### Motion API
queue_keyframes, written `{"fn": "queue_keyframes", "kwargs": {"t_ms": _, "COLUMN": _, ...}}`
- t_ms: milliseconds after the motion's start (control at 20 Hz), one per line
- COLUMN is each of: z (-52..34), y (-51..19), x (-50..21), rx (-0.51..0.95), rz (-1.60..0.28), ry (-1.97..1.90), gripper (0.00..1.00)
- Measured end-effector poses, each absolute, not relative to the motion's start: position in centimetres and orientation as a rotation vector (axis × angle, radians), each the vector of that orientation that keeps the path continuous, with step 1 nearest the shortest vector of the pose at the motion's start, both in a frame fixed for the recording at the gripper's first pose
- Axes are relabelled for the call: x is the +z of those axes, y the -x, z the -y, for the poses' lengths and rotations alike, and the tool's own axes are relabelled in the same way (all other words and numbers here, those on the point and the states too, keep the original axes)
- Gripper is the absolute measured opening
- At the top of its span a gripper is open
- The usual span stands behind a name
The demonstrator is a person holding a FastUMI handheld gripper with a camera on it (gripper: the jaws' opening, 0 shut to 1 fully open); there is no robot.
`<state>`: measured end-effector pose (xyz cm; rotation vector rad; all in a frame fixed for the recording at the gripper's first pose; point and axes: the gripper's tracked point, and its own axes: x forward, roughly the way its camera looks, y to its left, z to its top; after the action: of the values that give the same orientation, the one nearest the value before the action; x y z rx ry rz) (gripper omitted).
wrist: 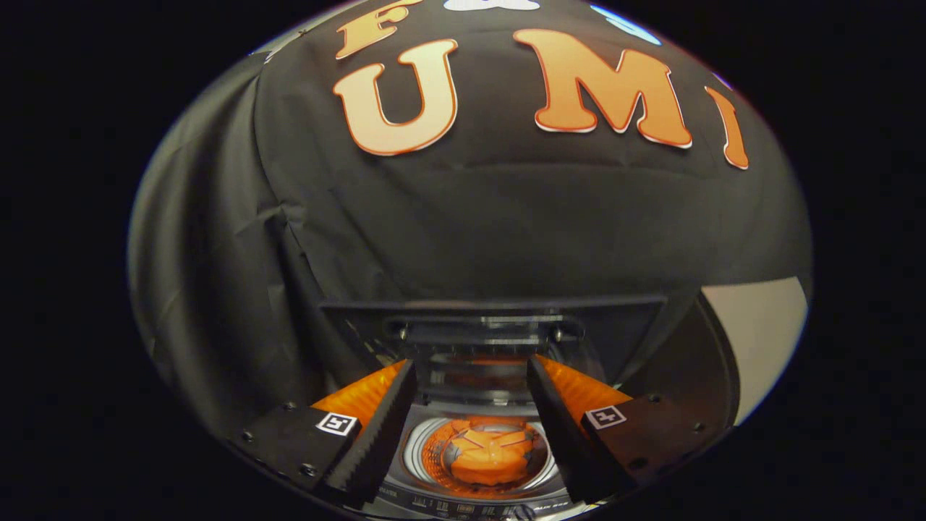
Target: Put the clothes into the washing machine and then close the washing machine lid.
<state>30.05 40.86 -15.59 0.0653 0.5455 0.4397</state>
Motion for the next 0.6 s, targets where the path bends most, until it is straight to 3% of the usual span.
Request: {"fn": "queue_keyframes", "kwargs": {"t_ms": 600, "z": -40.7, "y": -36.9, "x": -14.3, "rx": 0.381, "rz": -0.509, "ry": -0.048, "gripper": 0.98}}
